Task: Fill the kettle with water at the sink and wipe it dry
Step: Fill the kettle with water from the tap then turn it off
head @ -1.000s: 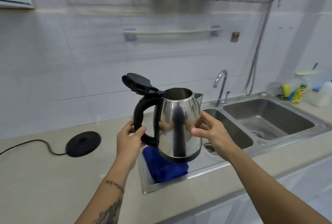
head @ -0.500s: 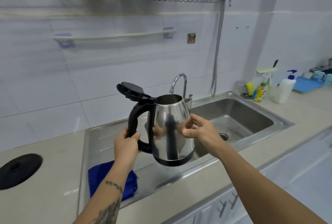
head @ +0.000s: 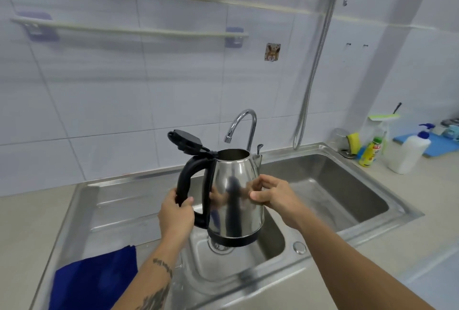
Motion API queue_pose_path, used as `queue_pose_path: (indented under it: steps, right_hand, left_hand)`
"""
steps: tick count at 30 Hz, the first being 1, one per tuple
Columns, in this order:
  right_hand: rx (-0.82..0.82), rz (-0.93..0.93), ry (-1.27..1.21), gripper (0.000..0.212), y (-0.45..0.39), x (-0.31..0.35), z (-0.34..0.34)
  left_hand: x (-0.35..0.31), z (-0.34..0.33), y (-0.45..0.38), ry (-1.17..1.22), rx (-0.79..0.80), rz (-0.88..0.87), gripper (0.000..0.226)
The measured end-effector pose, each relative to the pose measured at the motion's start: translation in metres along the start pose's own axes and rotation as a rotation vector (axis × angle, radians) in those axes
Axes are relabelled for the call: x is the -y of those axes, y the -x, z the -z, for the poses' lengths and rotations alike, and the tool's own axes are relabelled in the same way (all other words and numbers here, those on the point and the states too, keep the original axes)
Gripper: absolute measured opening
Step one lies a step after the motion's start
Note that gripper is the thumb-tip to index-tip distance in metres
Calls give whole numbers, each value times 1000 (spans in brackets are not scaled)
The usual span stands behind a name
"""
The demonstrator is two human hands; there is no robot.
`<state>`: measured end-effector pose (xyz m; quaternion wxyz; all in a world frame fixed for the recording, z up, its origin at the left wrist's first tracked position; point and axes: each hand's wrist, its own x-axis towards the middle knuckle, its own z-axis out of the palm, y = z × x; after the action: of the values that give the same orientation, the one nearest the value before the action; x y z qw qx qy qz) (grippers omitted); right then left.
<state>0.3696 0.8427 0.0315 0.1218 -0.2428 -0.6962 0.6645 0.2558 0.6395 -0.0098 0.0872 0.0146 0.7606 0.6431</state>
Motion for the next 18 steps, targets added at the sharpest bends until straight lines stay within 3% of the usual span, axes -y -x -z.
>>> queue_pose_path:
  steps: [5, 11, 18]
  right_hand:
    - [-29, -86, 51, 40, -45, 2, 15]
    - [-31, -97, 500, 72, -116, 1, 48]
    - [82, -67, 784, 58, -198, 10, 82]
  left_hand:
    - [8, -27, -22, -128, -55, 33, 16]
    - [17, -59, -46, -219, -132, 129, 11]
    - [15, -94, -56, -215, -252, 198, 17]
